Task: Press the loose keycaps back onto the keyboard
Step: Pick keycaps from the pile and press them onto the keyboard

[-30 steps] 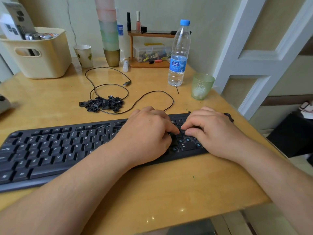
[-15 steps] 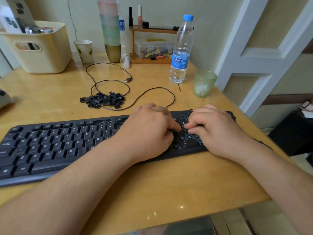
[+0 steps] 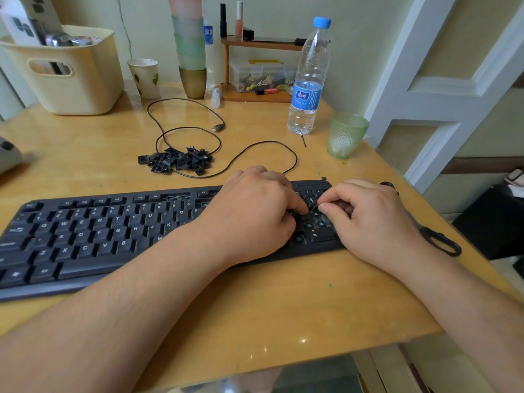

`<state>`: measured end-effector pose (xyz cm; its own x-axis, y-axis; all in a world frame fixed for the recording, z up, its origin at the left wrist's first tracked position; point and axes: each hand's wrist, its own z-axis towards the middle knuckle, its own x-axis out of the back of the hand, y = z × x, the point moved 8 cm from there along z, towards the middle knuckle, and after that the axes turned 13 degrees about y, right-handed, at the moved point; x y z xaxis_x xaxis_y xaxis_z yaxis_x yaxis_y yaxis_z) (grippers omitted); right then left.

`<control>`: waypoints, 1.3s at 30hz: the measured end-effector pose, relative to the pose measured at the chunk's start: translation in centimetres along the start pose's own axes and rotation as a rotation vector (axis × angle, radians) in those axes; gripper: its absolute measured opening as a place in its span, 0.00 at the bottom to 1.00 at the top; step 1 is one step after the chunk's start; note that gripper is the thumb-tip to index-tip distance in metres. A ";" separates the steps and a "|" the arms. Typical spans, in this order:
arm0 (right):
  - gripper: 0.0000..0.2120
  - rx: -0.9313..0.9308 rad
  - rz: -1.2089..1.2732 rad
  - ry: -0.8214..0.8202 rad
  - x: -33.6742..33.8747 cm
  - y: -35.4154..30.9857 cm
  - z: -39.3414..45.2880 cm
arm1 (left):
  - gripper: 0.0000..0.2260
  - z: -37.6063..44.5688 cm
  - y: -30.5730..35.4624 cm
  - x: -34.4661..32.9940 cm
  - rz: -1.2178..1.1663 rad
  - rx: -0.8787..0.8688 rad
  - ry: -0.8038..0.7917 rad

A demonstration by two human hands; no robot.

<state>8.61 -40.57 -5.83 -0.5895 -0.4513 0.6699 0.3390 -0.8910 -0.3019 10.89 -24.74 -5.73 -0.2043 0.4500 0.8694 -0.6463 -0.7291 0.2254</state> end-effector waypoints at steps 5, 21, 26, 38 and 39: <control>0.04 0.018 0.020 -0.015 0.4 0.1 -0.4 | 0.20 -0.1 0.1 0.0 0.002 -0.002 0.000; 0.04 0.120 0.013 -0.018 0.4 -0.7 -0.3 | 0.21 0.0 0.2 -0.2 0.023 -0.017 -0.009; 0.07 0.158 0.012 0.000 0.7 -1.3 -0.6 | 0.22 -0.3 0.6 -0.8 0.024 -0.026 -0.034; 0.18 0.212 -0.039 0.027 1.1 -1.3 -2.3 | 0.26 -0.6 0.8 -1.1 0.056 -0.053 -0.062; 0.16 0.196 -0.035 0.031 1.1 -1.2 -2.2 | 0.26 -0.7 0.9 -1.1 0.068 -0.058 -0.058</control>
<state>5.95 -40.07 -6.19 -0.6247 -0.4242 0.6556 0.4526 -0.8809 -0.1387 10.06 -25.55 -6.80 -0.2069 0.3686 0.9063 -0.6743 -0.7249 0.1409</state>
